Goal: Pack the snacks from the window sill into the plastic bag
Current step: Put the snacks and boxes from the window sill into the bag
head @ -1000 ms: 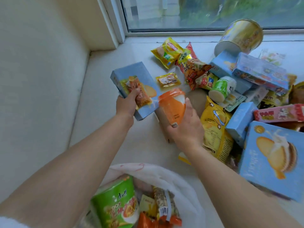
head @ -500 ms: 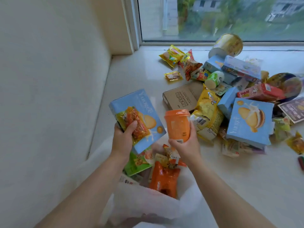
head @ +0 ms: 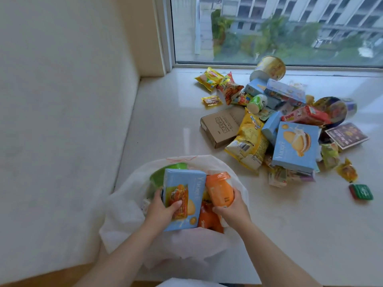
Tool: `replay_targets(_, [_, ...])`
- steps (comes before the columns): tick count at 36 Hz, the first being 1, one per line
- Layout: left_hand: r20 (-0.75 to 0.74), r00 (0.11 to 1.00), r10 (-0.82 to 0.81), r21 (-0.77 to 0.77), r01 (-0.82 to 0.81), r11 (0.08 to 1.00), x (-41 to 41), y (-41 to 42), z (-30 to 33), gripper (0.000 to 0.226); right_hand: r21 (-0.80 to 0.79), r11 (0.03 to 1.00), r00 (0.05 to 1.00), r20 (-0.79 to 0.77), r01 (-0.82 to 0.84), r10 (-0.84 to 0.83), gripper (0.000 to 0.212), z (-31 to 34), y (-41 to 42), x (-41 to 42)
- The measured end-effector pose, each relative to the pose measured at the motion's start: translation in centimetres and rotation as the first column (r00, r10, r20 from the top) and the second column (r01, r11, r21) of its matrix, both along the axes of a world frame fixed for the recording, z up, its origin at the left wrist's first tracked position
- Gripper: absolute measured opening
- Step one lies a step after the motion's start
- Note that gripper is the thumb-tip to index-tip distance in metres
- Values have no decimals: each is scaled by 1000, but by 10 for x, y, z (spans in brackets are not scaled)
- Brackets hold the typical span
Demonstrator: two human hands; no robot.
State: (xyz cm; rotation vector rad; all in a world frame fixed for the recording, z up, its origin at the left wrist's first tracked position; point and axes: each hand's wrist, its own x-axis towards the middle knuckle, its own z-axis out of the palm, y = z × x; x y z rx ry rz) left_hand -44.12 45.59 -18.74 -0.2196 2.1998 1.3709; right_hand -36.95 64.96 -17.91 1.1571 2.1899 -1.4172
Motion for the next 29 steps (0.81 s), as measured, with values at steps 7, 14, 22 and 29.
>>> replay_targets(7, [-217, 934, -284, -256, 227, 940, -12, 22, -7, 89, 56, 998, 999, 18, 40, -41, 93, 0, 8, 9])
replay_targets(14, [-99, 691, -716, -559, 557, 615, -7, 22, -7, 83, 55, 995, 996, 25, 85, -86, 97, -2, 15, 21])
replay_targets(22, [-156, 471, -868, -764, 499, 408, -11, 7, -12, 71, 59, 997, 998, -19, 57, -56, 96, -1, 11, 21])
replay_targets(29, [-156, 639, -753, -672, 490, 555, -21, 15, -13, 44, 70, 997, 999, -37, 30, -28, 95, 0, 8, 20])
